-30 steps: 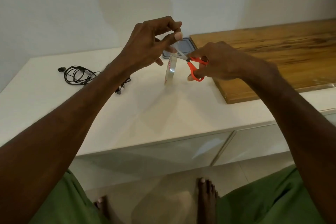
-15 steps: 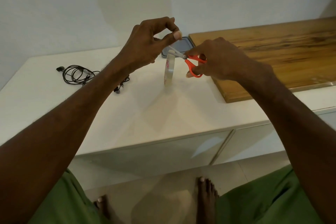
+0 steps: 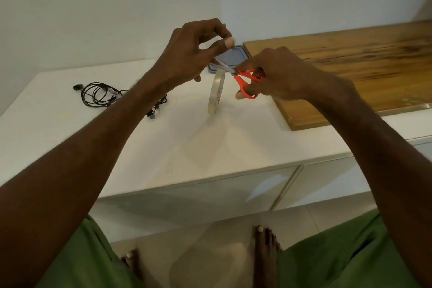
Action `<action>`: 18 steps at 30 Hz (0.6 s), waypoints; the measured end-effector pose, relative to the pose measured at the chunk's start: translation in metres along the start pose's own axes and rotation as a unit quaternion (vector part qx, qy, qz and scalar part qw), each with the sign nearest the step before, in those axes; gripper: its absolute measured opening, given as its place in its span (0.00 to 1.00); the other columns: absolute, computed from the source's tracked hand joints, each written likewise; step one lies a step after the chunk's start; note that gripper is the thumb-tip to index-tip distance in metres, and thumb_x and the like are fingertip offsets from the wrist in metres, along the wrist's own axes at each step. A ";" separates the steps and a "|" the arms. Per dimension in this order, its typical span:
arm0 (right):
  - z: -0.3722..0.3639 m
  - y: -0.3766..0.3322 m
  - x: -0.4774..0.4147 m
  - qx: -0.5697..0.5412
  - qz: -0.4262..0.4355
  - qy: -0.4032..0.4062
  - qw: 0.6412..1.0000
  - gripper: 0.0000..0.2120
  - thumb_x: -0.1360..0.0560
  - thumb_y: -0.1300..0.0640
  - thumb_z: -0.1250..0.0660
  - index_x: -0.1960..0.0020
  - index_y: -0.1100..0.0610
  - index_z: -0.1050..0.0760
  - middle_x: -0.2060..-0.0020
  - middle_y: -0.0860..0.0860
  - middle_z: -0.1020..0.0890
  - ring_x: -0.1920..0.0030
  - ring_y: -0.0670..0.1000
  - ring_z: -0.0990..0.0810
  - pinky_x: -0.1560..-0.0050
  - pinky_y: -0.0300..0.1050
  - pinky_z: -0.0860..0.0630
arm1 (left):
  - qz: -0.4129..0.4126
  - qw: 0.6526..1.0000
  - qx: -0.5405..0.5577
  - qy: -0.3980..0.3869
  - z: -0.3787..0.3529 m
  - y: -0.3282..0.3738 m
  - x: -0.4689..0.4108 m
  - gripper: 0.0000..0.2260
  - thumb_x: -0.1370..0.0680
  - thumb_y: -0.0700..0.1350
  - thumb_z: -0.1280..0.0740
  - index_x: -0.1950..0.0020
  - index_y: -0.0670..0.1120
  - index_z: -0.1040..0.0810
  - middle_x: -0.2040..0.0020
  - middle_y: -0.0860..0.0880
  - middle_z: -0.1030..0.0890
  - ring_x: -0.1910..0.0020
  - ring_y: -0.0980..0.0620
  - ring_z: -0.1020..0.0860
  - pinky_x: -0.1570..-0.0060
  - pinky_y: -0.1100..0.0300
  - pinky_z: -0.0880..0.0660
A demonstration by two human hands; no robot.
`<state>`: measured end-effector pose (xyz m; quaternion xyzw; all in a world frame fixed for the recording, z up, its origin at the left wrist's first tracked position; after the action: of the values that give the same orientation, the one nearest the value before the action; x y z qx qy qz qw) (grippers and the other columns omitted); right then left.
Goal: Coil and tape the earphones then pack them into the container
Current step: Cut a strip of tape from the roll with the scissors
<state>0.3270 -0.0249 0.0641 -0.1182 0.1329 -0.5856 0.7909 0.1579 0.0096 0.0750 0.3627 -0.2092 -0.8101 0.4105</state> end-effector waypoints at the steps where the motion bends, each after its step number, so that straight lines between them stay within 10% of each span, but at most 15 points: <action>1: 0.000 0.000 0.000 0.001 0.001 -0.001 1.000 0.25 0.26 0.51 0.28 0.31 0.54 0.26 0.38 0.55 0.20 0.53 0.49 0.28 0.55 0.43 0.32 | 0.000 1.000 -0.001 -0.001 0.000 0.000 0.000 0.11 0.20 0.53 0.34 0.45 0.46 0.21 0.31 0.50 0.23 0.37 0.48 0.21 0.81 0.74 0.33; 18: 0.005 0.002 0.002 -0.001 0.017 -0.037 0.999 0.20 0.24 0.53 0.30 0.34 0.57 0.24 0.59 0.46 0.26 0.66 0.43 0.31 0.66 0.33 0.38 | -0.019 1.000 0.003 0.004 -0.001 -0.006 -0.004 0.11 0.20 0.52 0.34 0.45 0.46 0.21 0.35 0.51 0.21 0.32 0.54 0.26 0.80 0.71 0.30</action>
<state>0.3312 -0.0256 0.0674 -0.1384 0.1066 -0.5674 0.8047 0.1579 0.0164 0.0724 0.3713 -0.2030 -0.8155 0.3949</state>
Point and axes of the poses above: each hand's wrist, its own x-axis away from the middle knuckle, its own z-axis out of the back of the hand, y = z × x, the point moved 2 cm from there along -x, towards the middle knuckle
